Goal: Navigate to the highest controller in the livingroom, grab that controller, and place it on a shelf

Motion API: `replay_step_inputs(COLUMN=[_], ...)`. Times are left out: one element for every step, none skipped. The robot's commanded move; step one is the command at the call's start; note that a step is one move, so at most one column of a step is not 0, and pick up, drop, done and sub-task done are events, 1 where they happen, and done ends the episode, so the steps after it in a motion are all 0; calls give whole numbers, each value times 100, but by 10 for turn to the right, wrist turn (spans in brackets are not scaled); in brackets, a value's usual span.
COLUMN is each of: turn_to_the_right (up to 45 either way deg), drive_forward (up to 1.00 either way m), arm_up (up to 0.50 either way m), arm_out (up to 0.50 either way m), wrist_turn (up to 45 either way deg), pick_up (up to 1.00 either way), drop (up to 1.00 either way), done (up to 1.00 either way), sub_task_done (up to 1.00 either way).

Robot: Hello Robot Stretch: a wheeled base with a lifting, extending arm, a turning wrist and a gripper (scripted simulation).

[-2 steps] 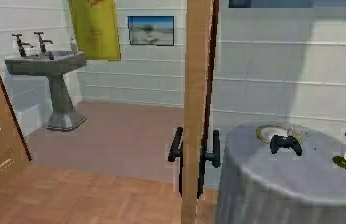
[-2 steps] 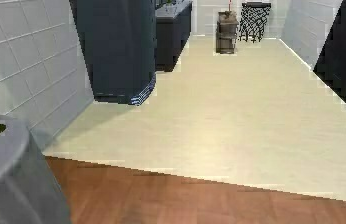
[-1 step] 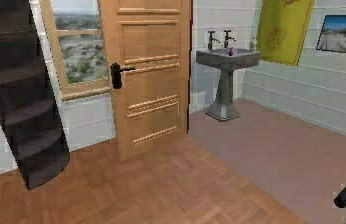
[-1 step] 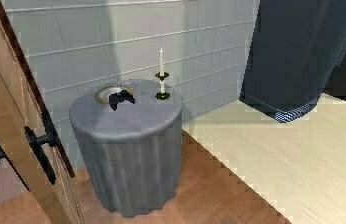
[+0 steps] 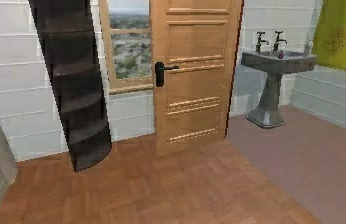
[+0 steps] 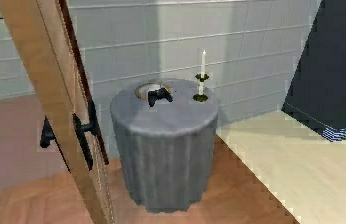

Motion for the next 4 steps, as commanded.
replay_step_inputs(turn_to_the_right=[450,450,270,0], drive_forward=[0,0,0,85], arm_up=[0,0,0,0], arm_out=[0,0,0,0], wrist_turn=[0,0,0,0], pick_up=[0,0,0,0], drop=[0,0,0,0], done=[0,0,0,0], sub_task_done=[0,0,0,0])
